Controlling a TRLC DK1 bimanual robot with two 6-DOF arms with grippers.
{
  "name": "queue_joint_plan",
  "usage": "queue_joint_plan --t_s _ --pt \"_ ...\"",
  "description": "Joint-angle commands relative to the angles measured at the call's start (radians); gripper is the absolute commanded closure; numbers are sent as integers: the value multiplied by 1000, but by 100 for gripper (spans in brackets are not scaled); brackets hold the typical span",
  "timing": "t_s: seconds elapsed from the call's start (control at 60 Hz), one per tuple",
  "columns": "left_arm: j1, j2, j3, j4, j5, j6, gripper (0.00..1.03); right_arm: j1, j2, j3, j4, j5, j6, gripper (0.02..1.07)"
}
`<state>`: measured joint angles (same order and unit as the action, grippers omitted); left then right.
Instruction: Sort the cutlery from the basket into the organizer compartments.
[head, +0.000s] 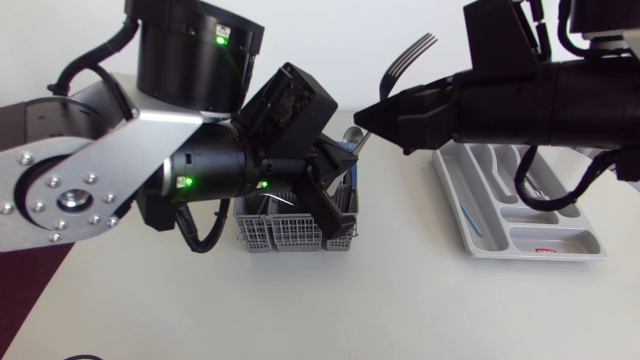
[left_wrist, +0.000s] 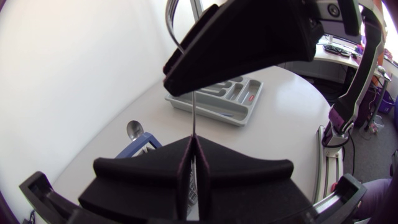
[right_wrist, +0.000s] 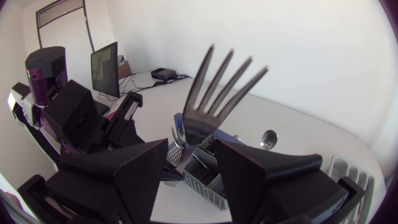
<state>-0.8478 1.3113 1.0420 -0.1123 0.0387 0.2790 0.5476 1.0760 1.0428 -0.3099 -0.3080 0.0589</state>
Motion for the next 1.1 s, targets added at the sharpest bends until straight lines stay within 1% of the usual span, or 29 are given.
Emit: queue_joint_plan --t_s 0.0,0.117,0.25,0.383,0.483,0.517,0.583,0.683,0.733,0.783,0.85,0.9,1.017,1.033,1.083 --pt "-2 14 -8 25 -13 -31 100 3 25 31 17 10 25 64" --pt "1 16 -7 40 -33 -32 100 9 50 37 25 10 25 76" --pt "13 16 -8 53 -37 -46 100 9 59 34 35 12 25 80" --pt "18 19 -10 62 -37 -52 100 9 68 37 42 10 25 93" --pt "21 22 -10 68 -40 -55 100 11 68 37 45 10 24 94" --pt "21 22 -11 71 -40 -57 100 11 70 36 46 7 22 97" --pt "23 22 -10 74 -40 -61 99 9 73 36 48 6 22 99" --pt "32 20 -7 76 -40 -73 86 -2 75 34 49 -8 21 100" --pt "36 22 -5 76 -40 -75 82 -9 75 29 48 -13 19 100" --pt "38 20 -3 76 -40 -77 81 -18 73 23 49 -19 18 100" --pt "38 20 -3 76 -40 -75 73 -31 70 14 49 -26 15 100" --pt "38 20 -3 76 -40 -75 65 -48 70 10 48 -37 13 100" --pt "44 11 -2 76 -43 -75 52 -94 64 -3 45 -62 4 100" --pt "47 6 -2 77 -48 -73 48 -109 62 -4 42 -68 -2 100" --pt "53 -3 -2 79 -60 -70 45 -135 61 -9 37 -75 -14 100"
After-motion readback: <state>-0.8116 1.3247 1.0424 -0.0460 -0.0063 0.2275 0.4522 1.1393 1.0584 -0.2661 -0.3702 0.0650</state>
